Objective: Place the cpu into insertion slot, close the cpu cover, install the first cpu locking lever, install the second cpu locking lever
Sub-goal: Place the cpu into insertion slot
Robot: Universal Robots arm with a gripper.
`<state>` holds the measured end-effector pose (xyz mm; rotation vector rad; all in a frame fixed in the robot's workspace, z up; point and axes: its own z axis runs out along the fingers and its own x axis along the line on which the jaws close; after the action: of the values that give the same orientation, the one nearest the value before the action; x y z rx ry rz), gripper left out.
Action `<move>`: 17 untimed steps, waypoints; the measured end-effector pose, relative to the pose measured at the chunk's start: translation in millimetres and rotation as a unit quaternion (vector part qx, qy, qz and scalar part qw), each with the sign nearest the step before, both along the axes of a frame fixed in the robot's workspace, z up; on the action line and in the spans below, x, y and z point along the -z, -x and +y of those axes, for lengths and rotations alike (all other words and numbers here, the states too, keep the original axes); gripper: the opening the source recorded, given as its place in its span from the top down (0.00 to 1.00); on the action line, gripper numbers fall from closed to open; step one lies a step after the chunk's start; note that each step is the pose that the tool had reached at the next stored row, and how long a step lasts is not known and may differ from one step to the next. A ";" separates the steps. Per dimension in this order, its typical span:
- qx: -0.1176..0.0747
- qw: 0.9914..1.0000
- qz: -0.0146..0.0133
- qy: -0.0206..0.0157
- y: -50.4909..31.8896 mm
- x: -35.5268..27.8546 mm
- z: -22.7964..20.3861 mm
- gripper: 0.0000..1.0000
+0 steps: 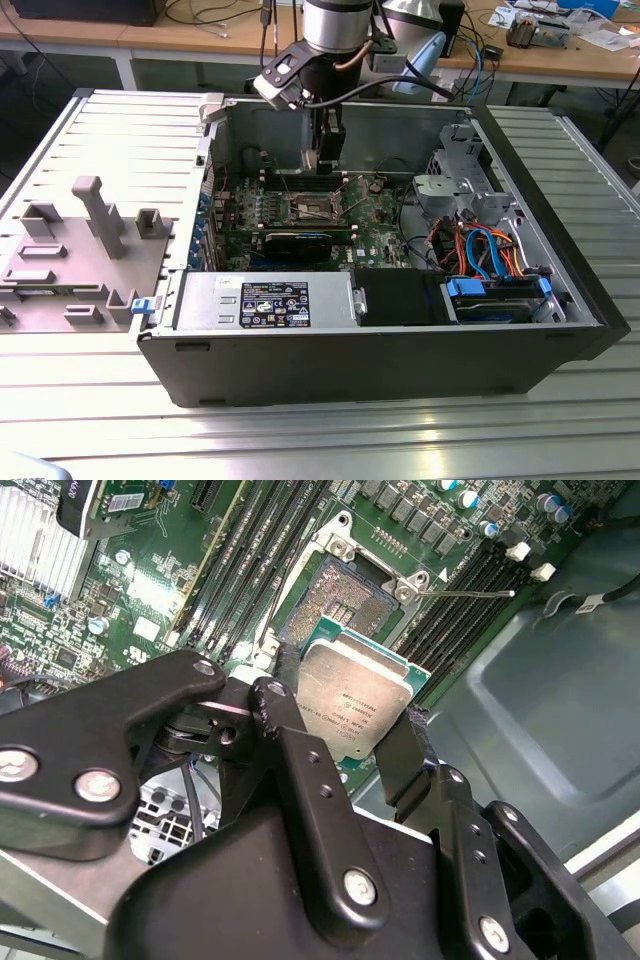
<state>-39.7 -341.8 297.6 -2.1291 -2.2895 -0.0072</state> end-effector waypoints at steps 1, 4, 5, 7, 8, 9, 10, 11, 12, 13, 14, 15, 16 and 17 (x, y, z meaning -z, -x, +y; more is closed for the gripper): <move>0.000 1.000 0.000 0.000 0.0 0.5 0.0 0.45; 0.000 1.000 0.000 0.000 0.0 3.9 0.0 0.45; 0.000 1.000 0.000 0.000 0.0 4.0 0.0 0.45; 0.000 1.000 0.000 0.000 0.0 4.3 0.0 0.45; 0.000 1.000 0.000 0.000 0.0 4.5 0.0 0.45; 0.000 1.000 0.000 0.000 0.0 5.1 0.0 0.45; 0.000 1.000 0.000 0.000 0.0 5.3 0.0 0.45; 0.000 1.000 0.000 0.000 0.0 5.5 0.0 0.45; 0.000 1.000 0.000 0.000 0.0 5.6 0.0 0.45; 0.000 1.000 0.000 0.000 0.0 5.9 0.0 0.45; 0.000 1.000 0.000 0.000 0.0 6.9 0.0 0.45; 0.000 1.000 0.000 0.000 0.0 7.6 0.0 0.45; 0.000 1.000 0.000 0.000 0.0 7.7 0.0 0.45; 0.000 1.000 0.000 0.000 0.0 14.1 0.0 0.45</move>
<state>-39.7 -341.8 283.5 -2.1291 -2.2895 -0.0071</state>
